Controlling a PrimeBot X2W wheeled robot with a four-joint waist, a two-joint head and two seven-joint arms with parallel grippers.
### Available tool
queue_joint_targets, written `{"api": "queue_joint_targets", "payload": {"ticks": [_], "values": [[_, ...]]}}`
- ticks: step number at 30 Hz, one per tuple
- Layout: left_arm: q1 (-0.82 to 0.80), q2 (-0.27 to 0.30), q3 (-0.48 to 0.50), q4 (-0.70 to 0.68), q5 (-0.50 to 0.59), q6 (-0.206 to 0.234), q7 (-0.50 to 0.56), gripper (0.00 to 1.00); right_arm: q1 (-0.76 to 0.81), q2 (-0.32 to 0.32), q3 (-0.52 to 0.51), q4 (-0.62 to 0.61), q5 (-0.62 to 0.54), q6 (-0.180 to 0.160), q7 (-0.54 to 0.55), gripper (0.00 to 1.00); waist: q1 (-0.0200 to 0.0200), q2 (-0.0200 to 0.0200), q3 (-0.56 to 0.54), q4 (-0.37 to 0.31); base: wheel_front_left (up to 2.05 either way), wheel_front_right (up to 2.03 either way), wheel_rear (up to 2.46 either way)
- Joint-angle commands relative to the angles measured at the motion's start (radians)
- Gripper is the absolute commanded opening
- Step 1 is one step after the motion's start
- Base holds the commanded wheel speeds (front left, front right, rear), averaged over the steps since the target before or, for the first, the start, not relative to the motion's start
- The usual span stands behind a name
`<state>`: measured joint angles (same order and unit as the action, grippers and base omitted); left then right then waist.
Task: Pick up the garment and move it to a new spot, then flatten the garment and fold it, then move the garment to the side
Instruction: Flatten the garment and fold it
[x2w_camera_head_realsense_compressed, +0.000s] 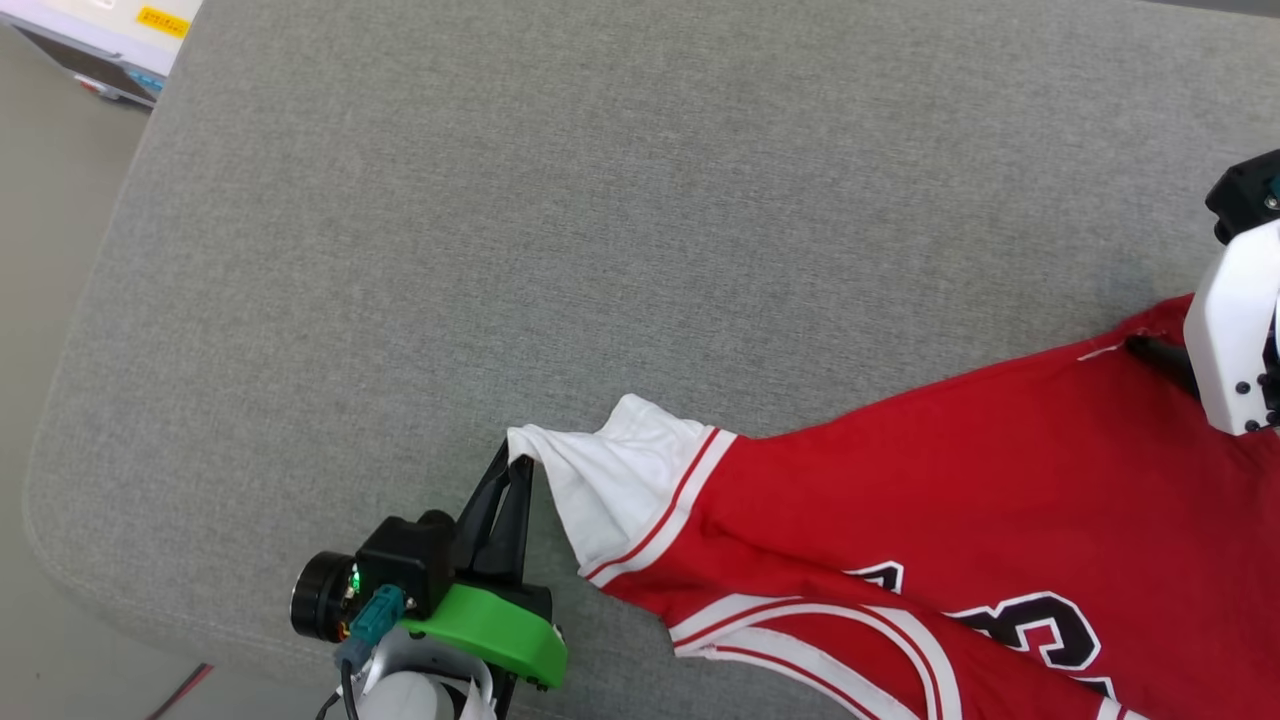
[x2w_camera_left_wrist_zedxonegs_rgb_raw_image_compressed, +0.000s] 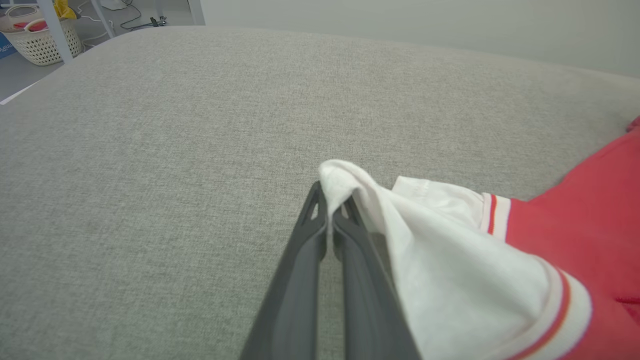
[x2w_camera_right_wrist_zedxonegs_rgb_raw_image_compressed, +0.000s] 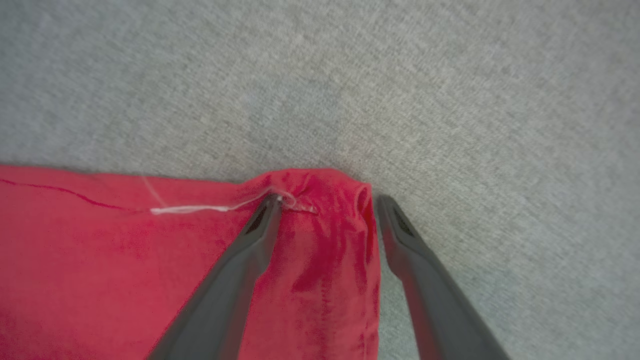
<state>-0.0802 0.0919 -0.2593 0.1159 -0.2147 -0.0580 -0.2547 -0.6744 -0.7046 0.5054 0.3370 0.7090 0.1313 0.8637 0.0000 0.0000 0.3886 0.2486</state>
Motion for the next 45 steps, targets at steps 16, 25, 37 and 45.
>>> {"api": "queue_joint_targets", "payload": {"ticks": [16, 25, 37, 45], "values": [[-0.014, 0.043, 0.027, -0.008, 0.024, -0.018, -0.007, 0.00, -0.038, 0.003, 0.110, 0.037, 0.162, -0.001, -0.384, 0.00, 0.0000, 0.0000, -0.181, -0.084, 0.00, 0.00, 0.00], [-0.143, 0.123, 0.065, -0.104, 0.012, -0.041, 0.008, 0.00, -0.021, -0.054, 0.059, -0.079, 0.202, -0.001, -0.572, 0.00, 0.0000, 0.0000, -0.240, -0.136, 0.00, 0.00, 0.00], [-0.482, 0.242, 0.021, -0.225, 0.019, -0.067, 0.138, 0.00, -0.056, -0.039, -0.082, -0.192, 0.152, -0.001, -0.692, 0.00, 0.0000, 0.0000, -0.210, -0.209, 0.00, 0.00, 0.00], [-0.863, 0.280, -0.070, -0.165, -0.036, -0.072, 0.204, 0.00, -0.182, -0.012, -0.166, -0.216, 0.095, -0.001, -0.637, 0.00, 0.0000, 0.0000, -0.101, -0.242, 0.00, 0.00, 0.00]]}}
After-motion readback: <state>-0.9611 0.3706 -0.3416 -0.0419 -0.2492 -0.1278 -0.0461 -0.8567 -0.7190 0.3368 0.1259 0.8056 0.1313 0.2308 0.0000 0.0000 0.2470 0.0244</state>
